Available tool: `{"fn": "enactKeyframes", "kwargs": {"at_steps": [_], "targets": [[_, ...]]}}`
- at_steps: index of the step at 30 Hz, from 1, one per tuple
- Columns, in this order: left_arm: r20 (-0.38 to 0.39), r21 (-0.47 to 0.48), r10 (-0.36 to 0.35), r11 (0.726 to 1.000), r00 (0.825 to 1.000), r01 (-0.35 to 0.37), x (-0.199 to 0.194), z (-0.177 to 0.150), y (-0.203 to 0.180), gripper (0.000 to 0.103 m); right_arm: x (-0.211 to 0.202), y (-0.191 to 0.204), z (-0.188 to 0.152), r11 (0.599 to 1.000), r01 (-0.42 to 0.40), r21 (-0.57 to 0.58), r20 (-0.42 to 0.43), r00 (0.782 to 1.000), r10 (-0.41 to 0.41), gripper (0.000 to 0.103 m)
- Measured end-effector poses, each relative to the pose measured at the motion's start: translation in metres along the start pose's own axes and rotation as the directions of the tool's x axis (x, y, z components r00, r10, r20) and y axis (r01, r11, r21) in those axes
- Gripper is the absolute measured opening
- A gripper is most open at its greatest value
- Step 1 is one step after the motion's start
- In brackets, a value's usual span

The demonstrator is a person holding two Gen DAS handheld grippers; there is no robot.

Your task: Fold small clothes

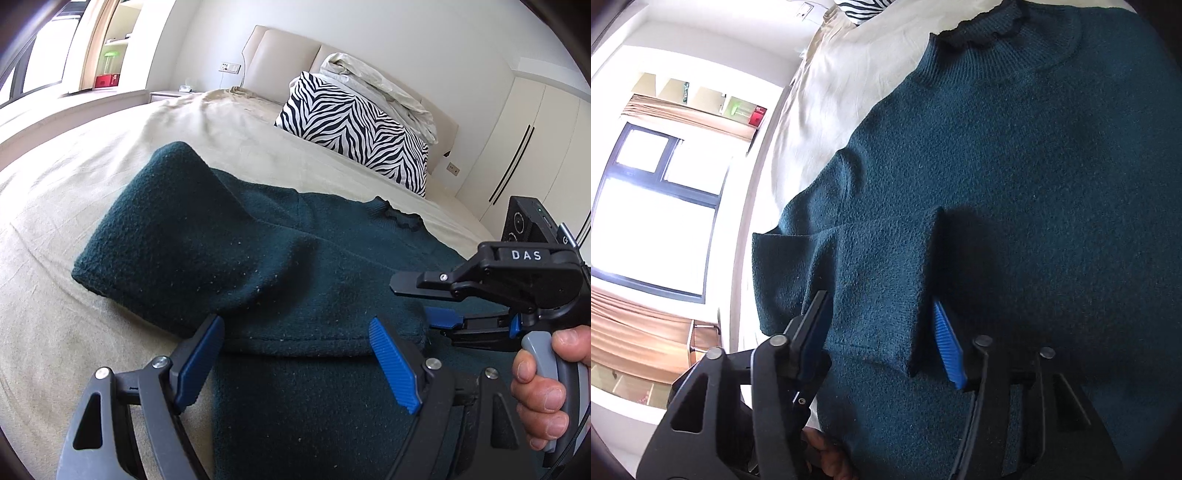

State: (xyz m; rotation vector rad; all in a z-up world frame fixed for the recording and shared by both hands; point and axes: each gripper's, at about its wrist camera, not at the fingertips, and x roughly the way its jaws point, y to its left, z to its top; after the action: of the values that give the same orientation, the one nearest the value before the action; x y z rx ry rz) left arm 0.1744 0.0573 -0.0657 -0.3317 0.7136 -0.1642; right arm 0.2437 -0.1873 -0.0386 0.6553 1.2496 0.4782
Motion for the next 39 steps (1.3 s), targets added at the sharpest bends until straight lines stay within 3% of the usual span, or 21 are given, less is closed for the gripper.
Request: {"fn": "enactKeyframes", "kwargs": {"at_steps": [1, 3, 10, 15, 23, 29, 35, 39], "targets": [[0.001, -0.003, -0.002, 1.000, 1.000, 0.002, 0.000, 0.000, 0.001, 0.083, 0.004, 0.006, 0.000, 1.000, 0.017, -0.023, -0.001, 1.000, -0.017, 0.027], [0.002, -0.006, -0.003, 1.000, 1.000, 0.003, 0.000, -0.001, 0.001, 0.083, 0.013, 0.017, 0.000, 0.995, 0.063, -0.075, 0.001, 0.998, -0.063, 0.008], [0.012, -0.007, -0.017, 1.000, 1.000, 0.017, -0.004, -0.001, 0.003, 0.083, -0.005, 0.024, 0.012, 0.979, 0.169, -0.113, 0.114, 0.981, -0.156, 0.006], [0.001, -0.075, -0.016, 0.997, 1.000, 0.016, -0.002, 0.001, 0.014, 0.083, -0.052, -0.008, 0.027, 0.978, 0.207, -0.038, 0.191, 0.962, -0.196, 0.006], [0.010, -0.077, -0.013, 0.997, 1.000, 0.013, -0.005, -0.001, 0.015, 0.083, -0.113, -0.074, 0.031, 0.968, 0.242, 0.071, 0.246, 0.936, -0.252, 0.006], [0.010, -0.077, -0.011, 0.997, 1.000, 0.012, -0.006, -0.002, 0.016, 0.083, -0.130, -0.108, 0.035, 0.955, 0.258, 0.145, 0.277, 0.916, -0.289, 0.006], [0.005, -0.084, -0.011, 0.996, 1.000, 0.012, -0.006, -0.002, 0.016, 0.083, -0.139, -0.117, 0.046, 0.943, 0.307, 0.126, 0.284, 0.900, -0.331, 0.006], [0.007, -0.137, -0.038, 0.990, 0.999, 0.039, -0.011, 0.008, 0.023, 0.081, -0.133, -0.118, 0.051, 0.931, 0.354, 0.091, 0.266, 0.892, -0.366, 0.007]]}}
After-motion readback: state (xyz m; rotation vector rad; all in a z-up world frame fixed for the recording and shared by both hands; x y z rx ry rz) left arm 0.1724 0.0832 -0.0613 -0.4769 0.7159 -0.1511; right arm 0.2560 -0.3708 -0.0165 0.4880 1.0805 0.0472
